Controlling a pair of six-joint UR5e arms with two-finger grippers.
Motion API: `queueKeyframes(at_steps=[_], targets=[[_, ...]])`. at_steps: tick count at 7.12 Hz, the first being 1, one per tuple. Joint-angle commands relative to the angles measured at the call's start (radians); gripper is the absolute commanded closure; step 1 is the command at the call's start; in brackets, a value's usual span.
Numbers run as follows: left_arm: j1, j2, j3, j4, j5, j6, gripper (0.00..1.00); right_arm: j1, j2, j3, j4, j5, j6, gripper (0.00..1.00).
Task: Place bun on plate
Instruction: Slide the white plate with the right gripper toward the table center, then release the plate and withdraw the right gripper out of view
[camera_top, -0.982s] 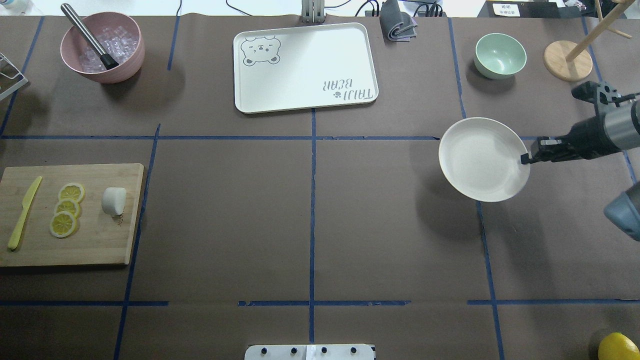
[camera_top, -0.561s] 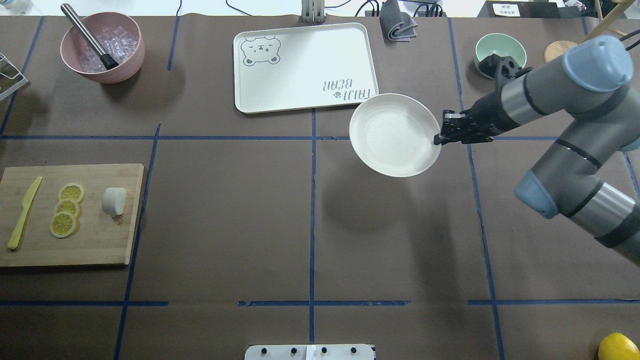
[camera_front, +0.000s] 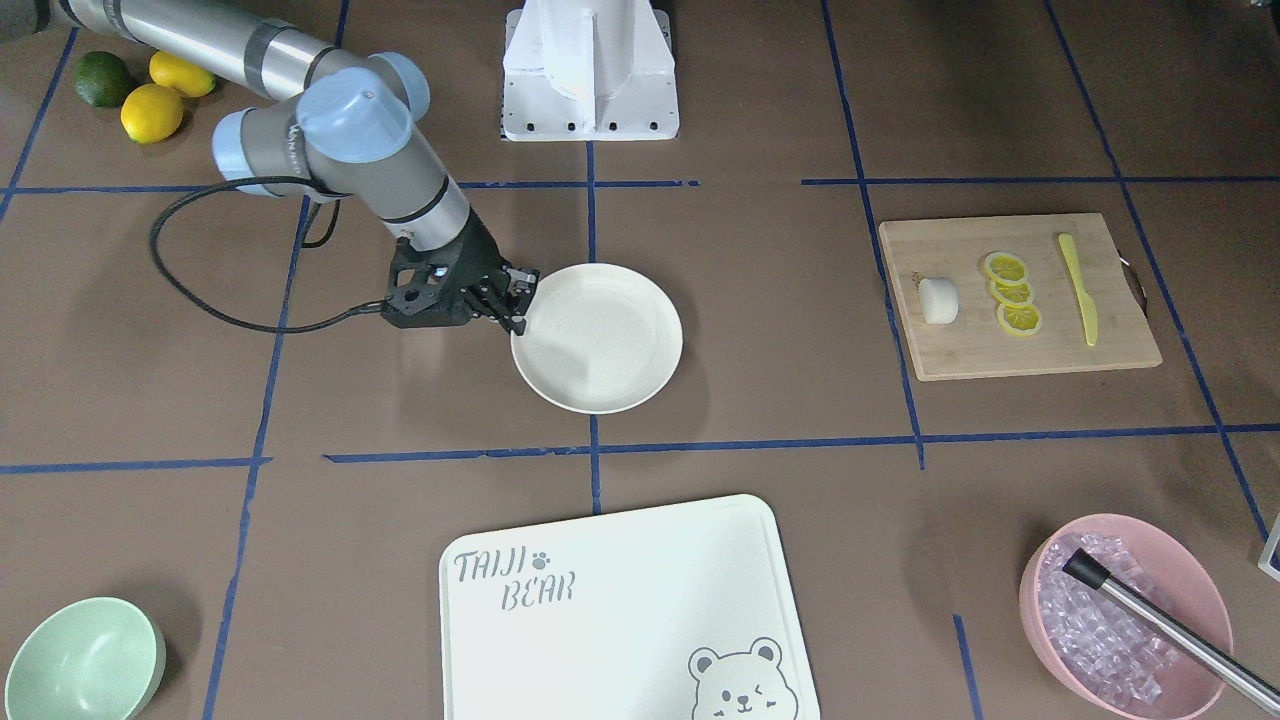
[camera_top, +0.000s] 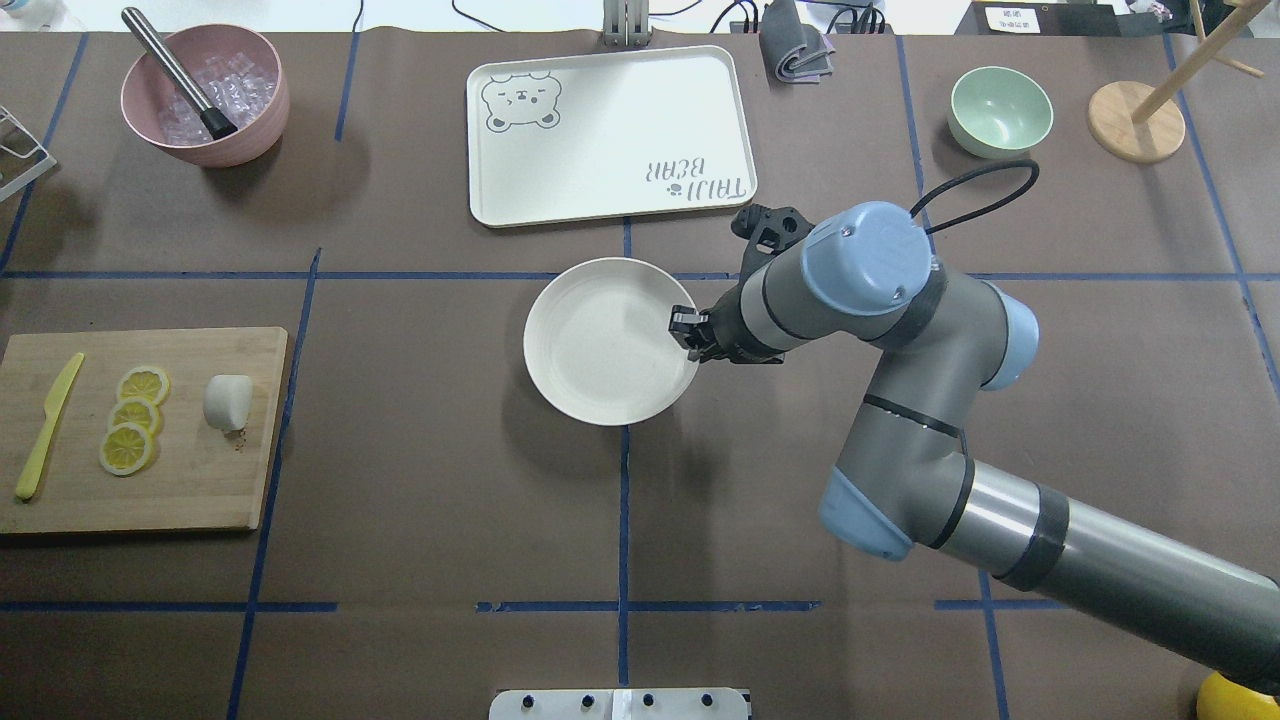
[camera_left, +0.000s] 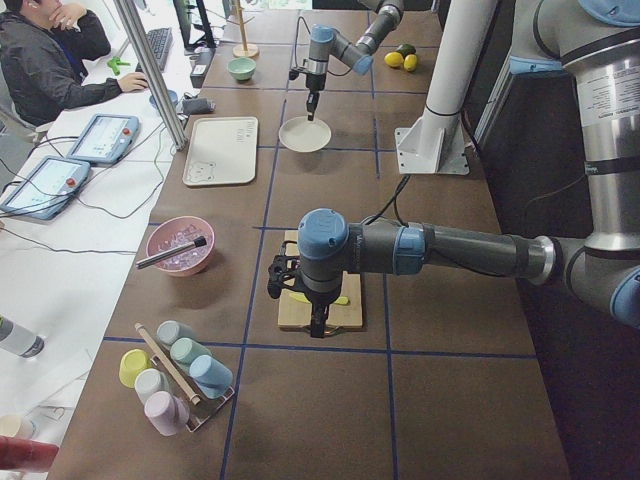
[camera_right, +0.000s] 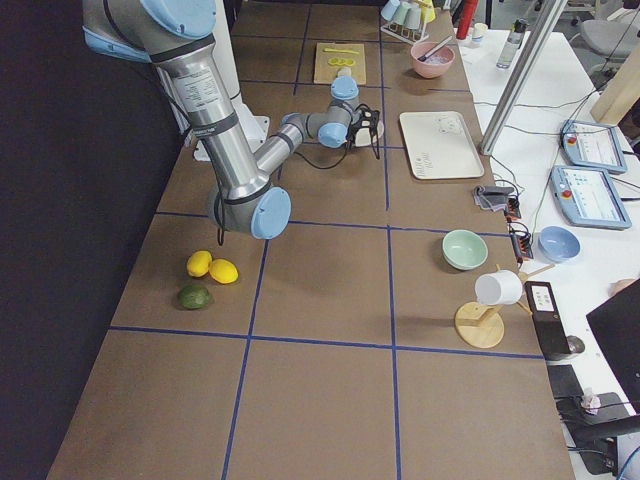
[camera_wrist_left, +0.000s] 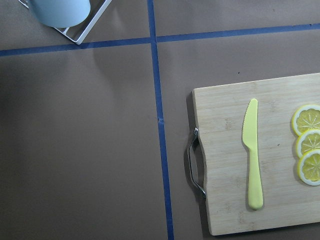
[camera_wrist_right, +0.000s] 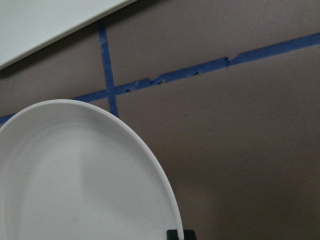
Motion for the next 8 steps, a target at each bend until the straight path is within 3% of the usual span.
queueKeyframes(at_steps=[1, 4, 5, 6, 7, 8], targets=[[0.000, 0.000, 0.000, 0.000, -0.001, 0.000, 0.00, -0.058, 0.003, -0.009, -0.019, -0.059, 0.009, 0.88], [0.000, 0.002, -0.002, 0.000, -0.001, 0.000, 0.00, -0.057, -0.025, -0.008, -0.019, -0.051, -0.002, 0.67], [0.000, 0.002, -0.002, 0.000, -0.001, 0.000, 0.00, -0.045, -0.025, -0.004, -0.020, -0.056, -0.002, 0.29], [0.000, 0.002, -0.002, -0.002, -0.001, 0.000, 0.00, 0.006, -0.023, 0.014, -0.054, -0.036, -0.004, 0.00], [0.000, 0.002, -0.011, -0.002, 0.003, 0.002, 0.00, 0.076, -0.014, 0.047, -0.175, 0.043, -0.025, 0.00], [0.003, -0.002, -0.012, -0.002, 0.008, -0.002, 0.00, 0.172, -0.019, 0.089, -0.277, 0.134, -0.160, 0.00]])
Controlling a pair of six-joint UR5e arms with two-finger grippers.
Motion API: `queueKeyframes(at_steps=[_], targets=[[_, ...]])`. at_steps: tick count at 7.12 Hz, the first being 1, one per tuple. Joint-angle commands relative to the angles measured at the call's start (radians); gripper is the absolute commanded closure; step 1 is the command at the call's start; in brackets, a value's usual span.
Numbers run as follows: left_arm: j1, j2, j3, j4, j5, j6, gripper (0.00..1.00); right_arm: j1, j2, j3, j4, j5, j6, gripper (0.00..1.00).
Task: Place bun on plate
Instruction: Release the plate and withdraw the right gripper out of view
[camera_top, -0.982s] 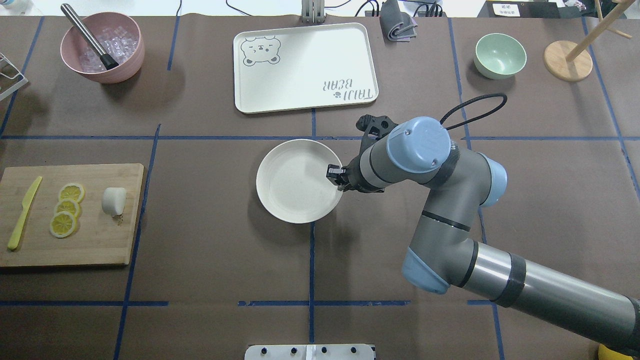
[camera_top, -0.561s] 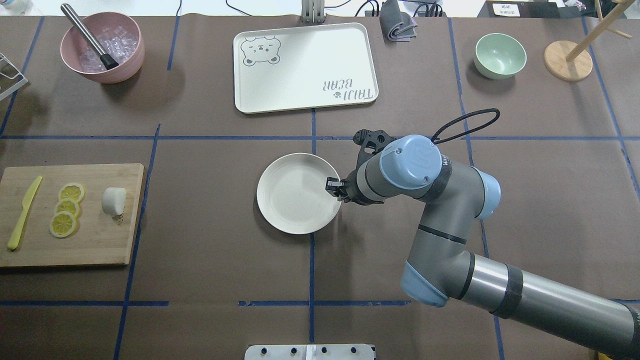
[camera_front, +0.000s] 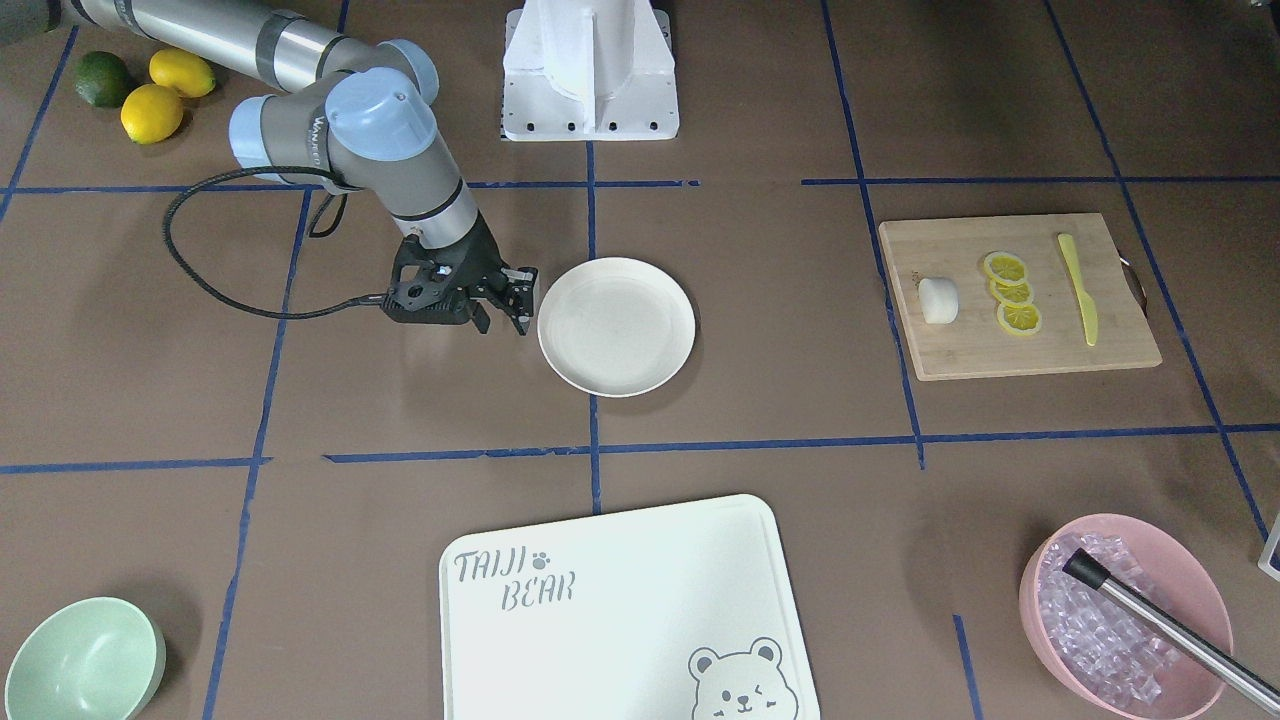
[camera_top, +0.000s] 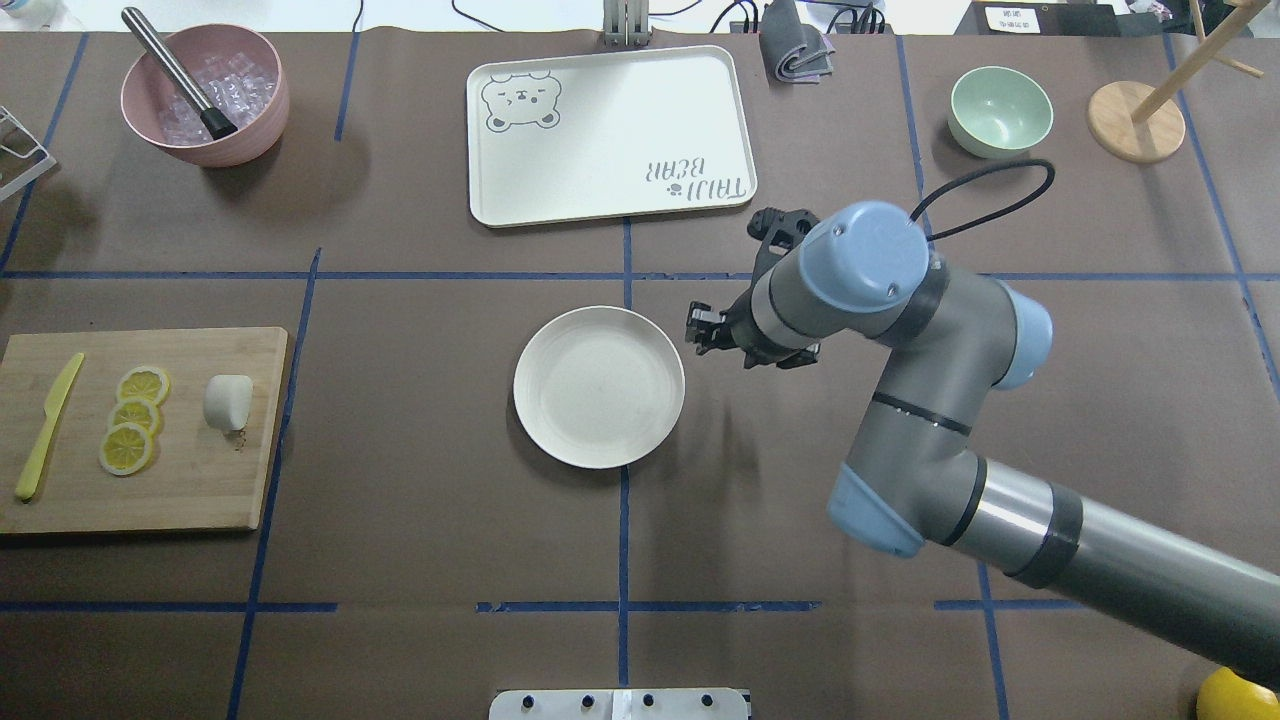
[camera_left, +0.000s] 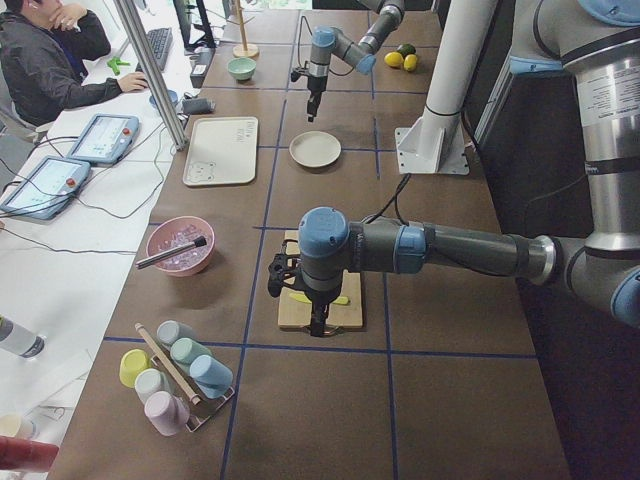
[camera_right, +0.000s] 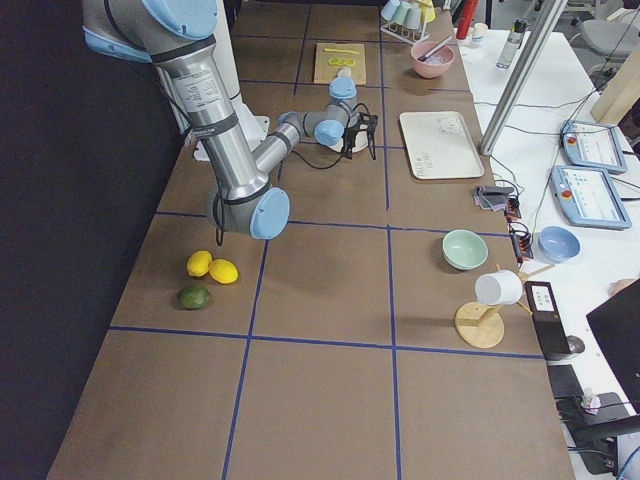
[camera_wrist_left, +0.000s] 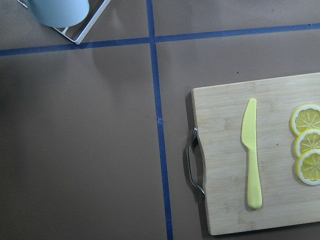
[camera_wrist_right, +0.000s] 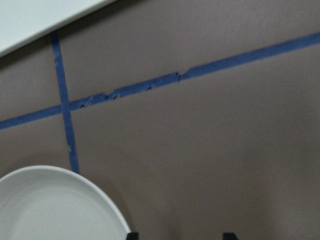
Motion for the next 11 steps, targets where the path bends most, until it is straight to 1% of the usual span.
queueKeyframes(at_steps=[1, 2, 3, 4, 6, 7, 8, 9, 10, 11], targets=[[0.002, -0.010, -0.004, -0.002, 0.002, -0.011, 0.00, 0.209, -0.010, 0.060, -0.222, 0.160, -0.266, 0.00], [0.002, -0.025, 0.001, -0.003, 0.000, -0.008, 0.00, 0.318, -0.042, 0.054, -0.293, 0.200, -0.480, 0.00], [0.002, -0.075, 0.007, -0.023, 0.005, -0.009, 0.00, 0.453, -0.103, 0.050, -0.332, 0.244, -0.694, 0.00], [0.004, -0.080, 0.013, -0.014, 0.000, -0.014, 0.00, 0.571, -0.169, 0.042, -0.364, 0.287, -0.907, 0.00], [0.005, -0.085, 0.051, -0.014, -0.030, -0.013, 0.00, 0.775, -0.236, -0.019, -0.449, 0.298, -1.309, 0.00], [0.005, -0.085, 0.065, -0.023, -0.082, -0.035, 0.00, 0.883, -0.278, -0.057, -0.476, 0.298, -1.530, 0.00], [0.022, -0.097, 0.076, -0.037, -0.083, -0.029, 0.00, 0.957, -0.331, -0.102, -0.472, 0.297, -1.691, 0.00], [0.026, -0.108, 0.065, -0.080, -0.084, -0.025, 0.00, 1.011, -0.428, -0.120, -0.463, 0.291, -1.808, 0.00], [0.028, -0.102, 0.065, -0.121, -0.086, -0.028, 0.00, 1.048, -0.503, -0.116, -0.413, 0.292, -1.814, 0.00], [0.030, -0.104, 0.059, -0.135, -0.087, -0.037, 0.00, 1.049, -0.517, -0.110, -0.406, 0.294, -1.797, 0.00]])
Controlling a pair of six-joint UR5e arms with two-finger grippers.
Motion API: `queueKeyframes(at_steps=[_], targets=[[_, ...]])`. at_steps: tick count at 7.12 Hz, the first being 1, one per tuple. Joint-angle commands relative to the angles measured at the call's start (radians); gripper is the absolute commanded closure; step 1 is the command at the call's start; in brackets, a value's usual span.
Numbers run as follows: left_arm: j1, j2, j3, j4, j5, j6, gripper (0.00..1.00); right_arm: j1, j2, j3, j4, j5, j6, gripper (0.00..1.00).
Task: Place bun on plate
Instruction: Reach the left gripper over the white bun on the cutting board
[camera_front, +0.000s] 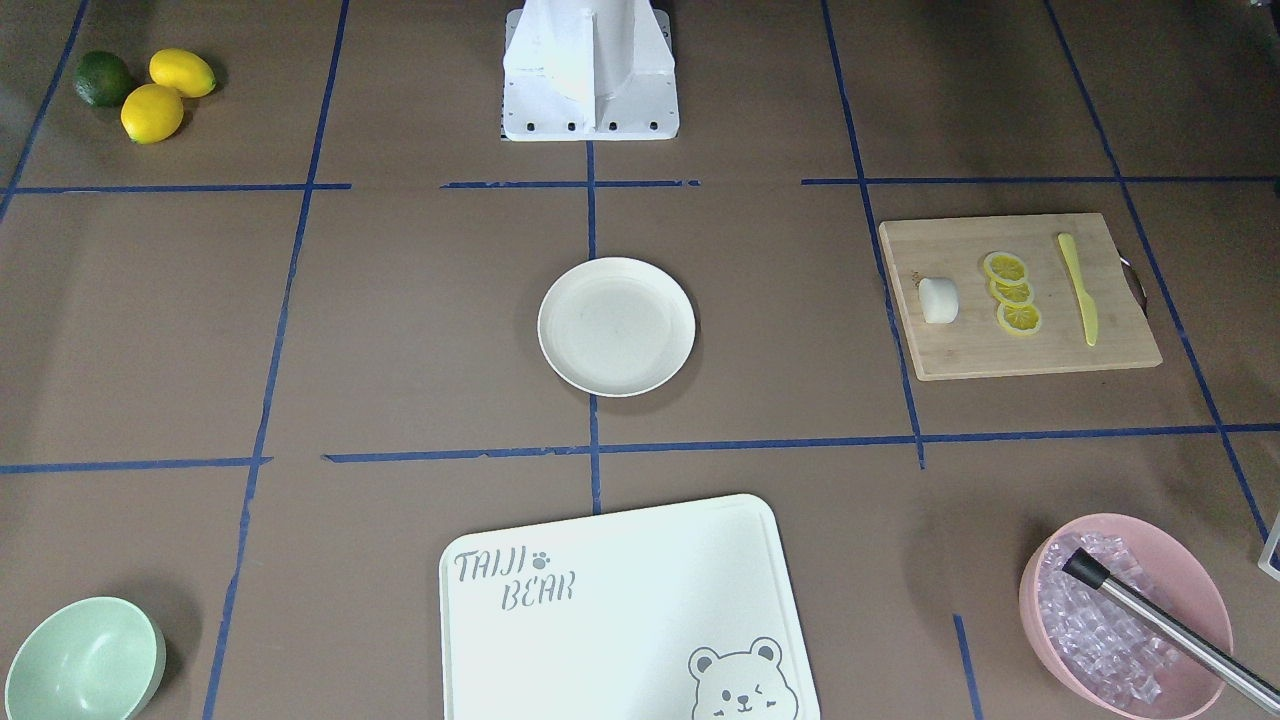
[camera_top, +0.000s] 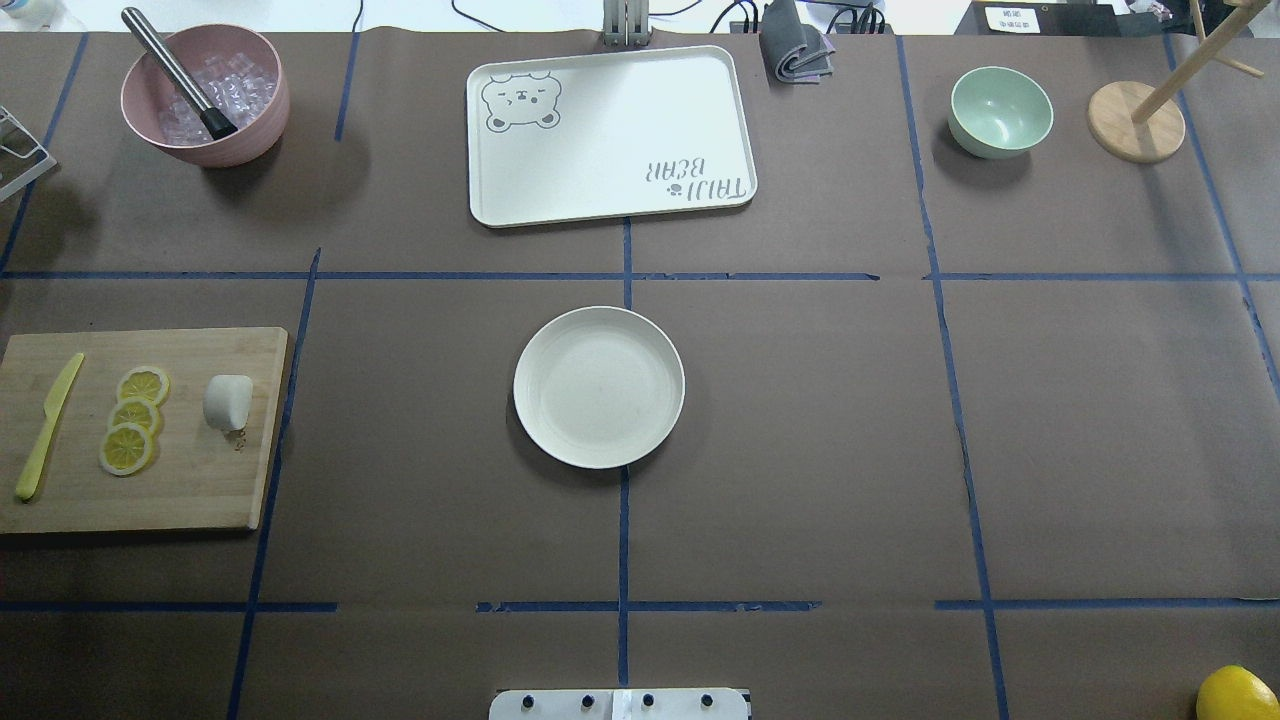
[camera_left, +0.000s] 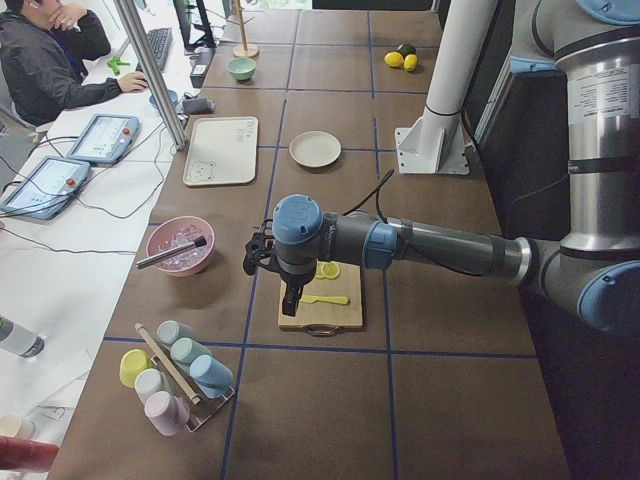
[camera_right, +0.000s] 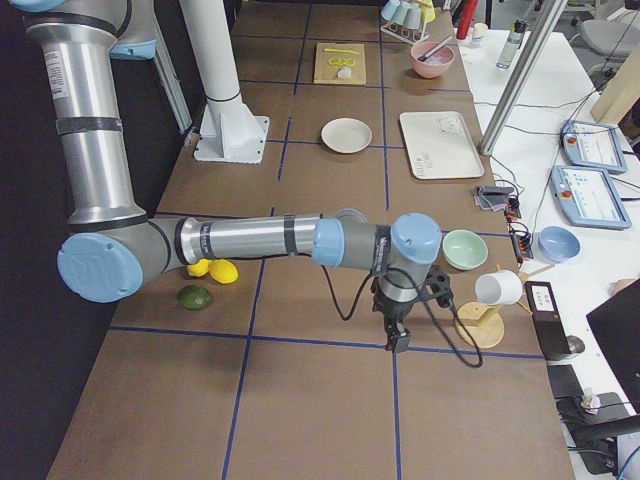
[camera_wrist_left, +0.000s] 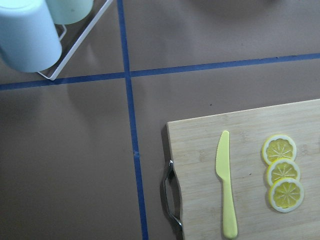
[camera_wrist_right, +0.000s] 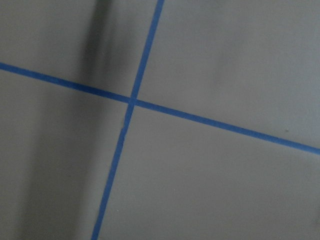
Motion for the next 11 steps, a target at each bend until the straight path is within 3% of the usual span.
queueKeyframes(at_steps=[1, 2, 3, 4, 5, 6, 8, 11], targets=[[0.063, -0.053, -0.023, -0.053, -0.006, -0.025, 0.00, 0.022, -0.043, 0.017, 0.024, 0.001, 0.081, 0.00], [0.182, -0.082, -0.092, -0.051, 0.004, -0.185, 0.00, 0.020, -0.043, 0.032, 0.024, 0.005, 0.102, 0.00], [0.334, -0.111, -0.143, -0.053, 0.081, -0.452, 0.00, 0.017, -0.043, 0.040, 0.024, 0.013, 0.113, 0.00], [0.501, -0.146, -0.172, -0.054, 0.228, -0.647, 0.00, 0.014, -0.044, 0.042, 0.024, 0.025, 0.114, 0.00], [0.588, -0.166, -0.165, -0.076, 0.273, -0.738, 0.00, 0.014, -0.047, 0.045, 0.024, 0.027, 0.114, 0.00], [0.639, -0.170, -0.142, -0.109, 0.278, -0.777, 0.00, 0.014, -0.049, 0.046, 0.026, 0.027, 0.114, 0.00], [0.732, -0.188, -0.024, -0.239, 0.396, -0.835, 0.00, 0.014, -0.052, 0.069, 0.024, 0.029, 0.116, 0.00], [0.750, -0.217, 0.127, -0.381, 0.395, -0.842, 0.00, 0.014, -0.055, 0.083, 0.024, 0.030, 0.116, 0.00]])
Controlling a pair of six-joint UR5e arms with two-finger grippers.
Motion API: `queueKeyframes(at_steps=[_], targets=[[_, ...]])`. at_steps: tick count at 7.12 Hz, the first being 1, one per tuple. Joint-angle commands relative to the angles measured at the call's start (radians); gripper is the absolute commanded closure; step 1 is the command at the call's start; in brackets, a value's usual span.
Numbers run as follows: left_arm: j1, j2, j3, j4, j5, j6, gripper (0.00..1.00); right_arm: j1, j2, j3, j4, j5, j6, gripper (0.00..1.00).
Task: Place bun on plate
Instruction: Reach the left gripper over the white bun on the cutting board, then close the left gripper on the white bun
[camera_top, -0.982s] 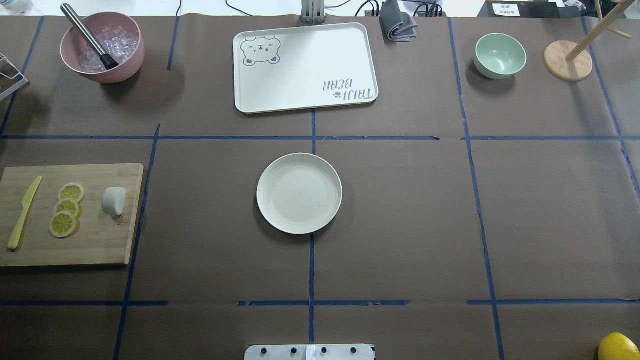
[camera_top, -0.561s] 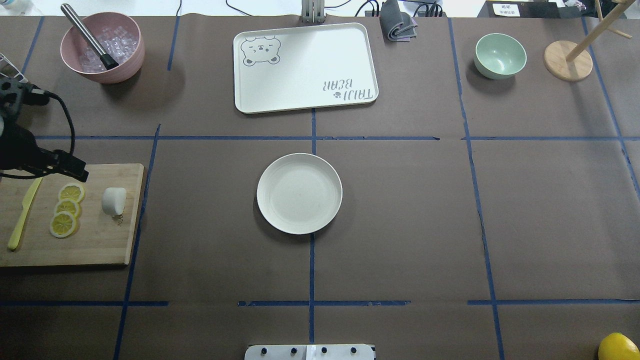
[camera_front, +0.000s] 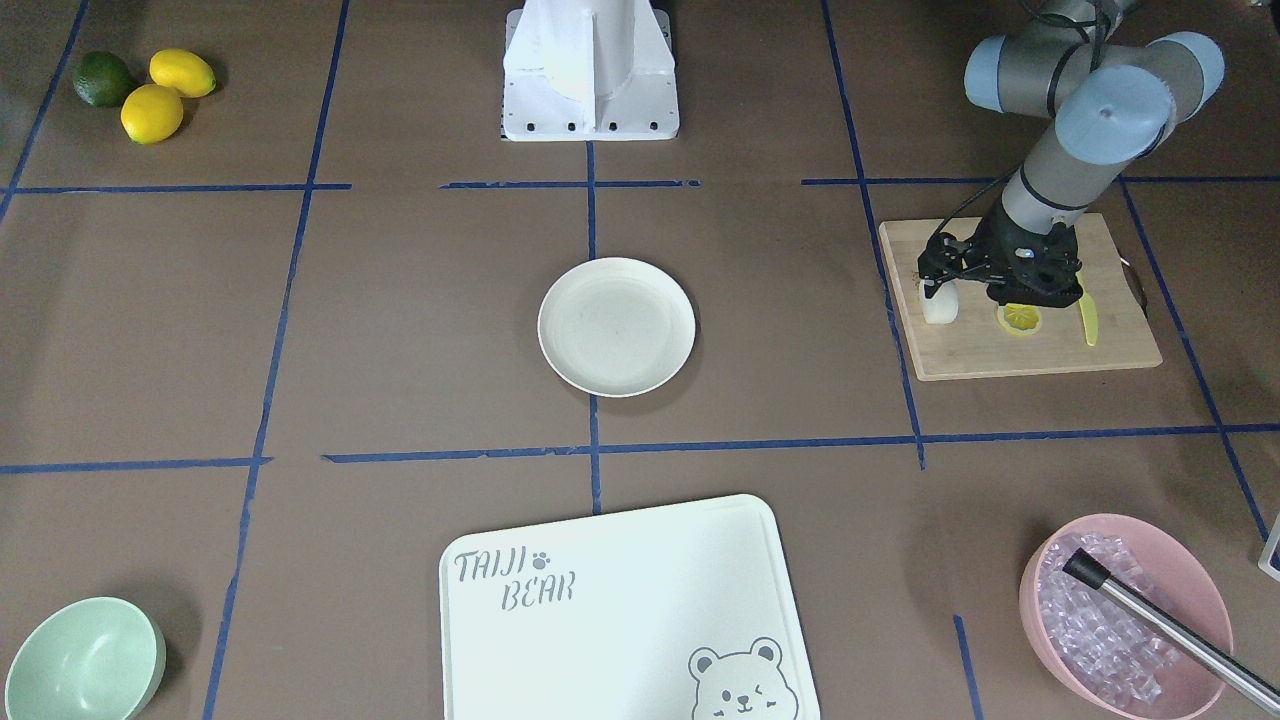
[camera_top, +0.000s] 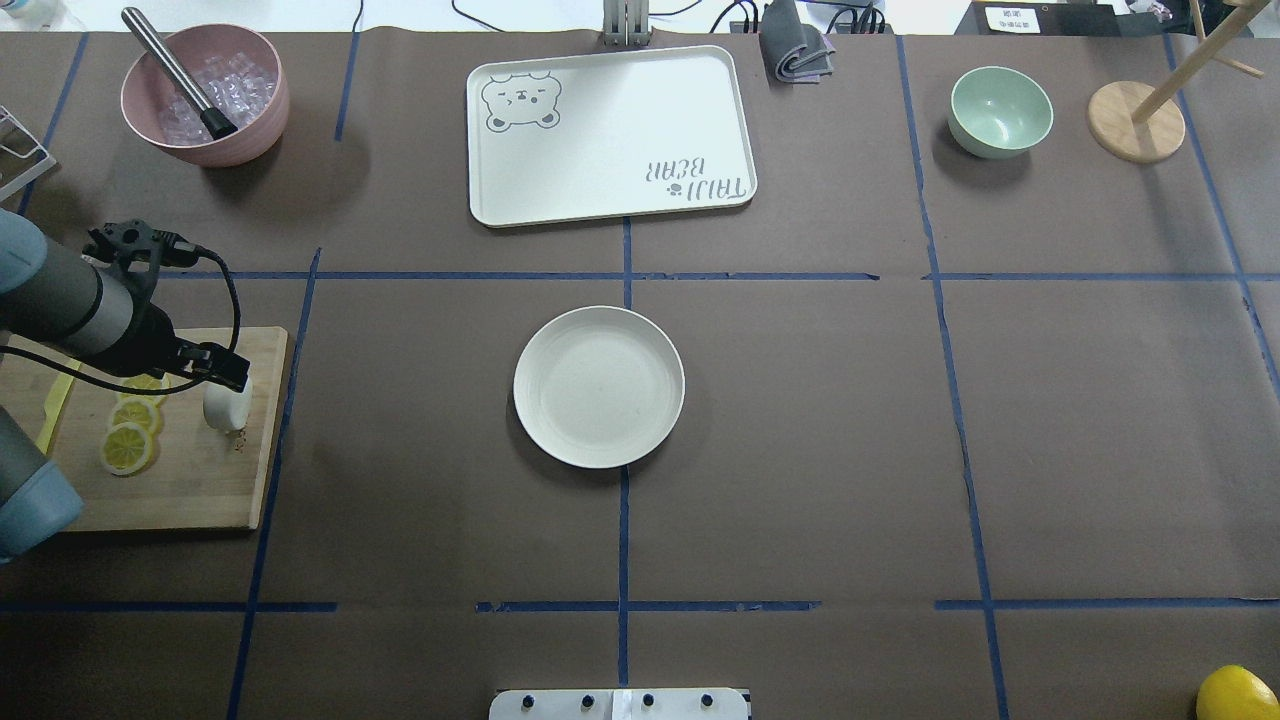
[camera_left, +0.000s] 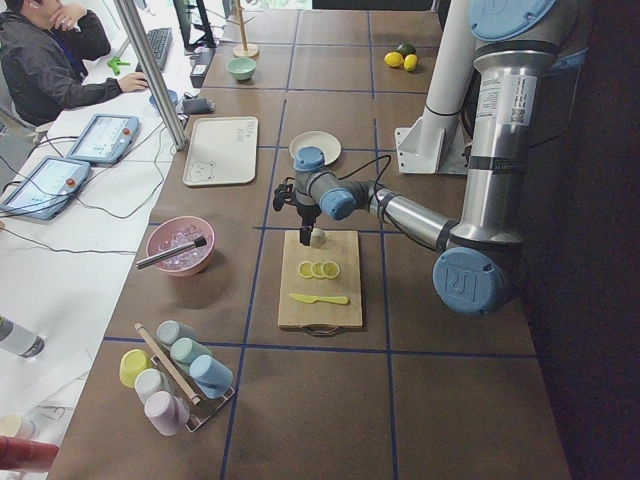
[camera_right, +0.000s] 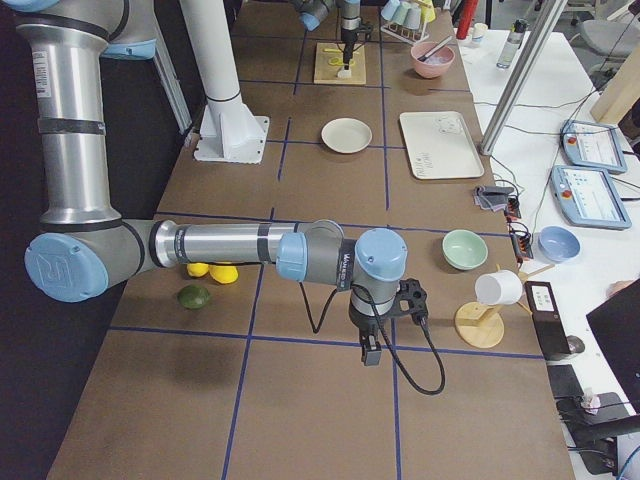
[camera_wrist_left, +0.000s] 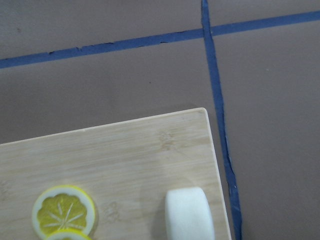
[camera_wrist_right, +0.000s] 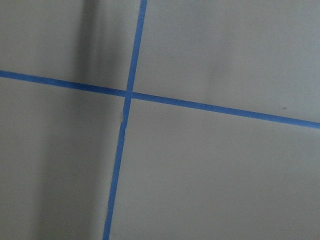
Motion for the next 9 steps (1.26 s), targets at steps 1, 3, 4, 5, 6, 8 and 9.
queueKeyframes(at_steps=[1, 3, 4, 5, 6, 8, 9], targets=[[0.009, -0.004, 0.046, -0.059, 0.002, -0.006, 0.04, 0.000, -0.001, 0.010, -0.002, 0.003, 0.000, 0.00], [0.014, -0.004, 0.041, -0.057, -0.003, -0.008, 0.26, 0.000, -0.001, 0.021, -0.002, 0.004, 0.002, 0.00], [0.023, -0.004, 0.040, -0.057, -0.003, -0.008, 0.43, 0.000, -0.001, 0.021, -0.002, 0.006, 0.002, 0.00], [0.025, -0.004, 0.035, -0.057, -0.001, -0.032, 0.63, 0.000, -0.001, 0.018, -0.002, 0.018, 0.000, 0.00], [0.026, -0.002, 0.029, -0.055, 0.000, -0.040, 0.74, 0.000, -0.001, 0.018, -0.002, 0.018, 0.000, 0.00], [0.025, -0.001, 0.023, -0.055, 0.002, -0.040, 0.92, 0.000, -0.001, 0.018, -0.002, 0.018, 0.002, 0.00], [0.023, 0.001, -0.008, -0.048, 0.000, -0.042, 0.92, 0.000, -0.001, 0.018, -0.002, 0.018, 0.002, 0.00]])
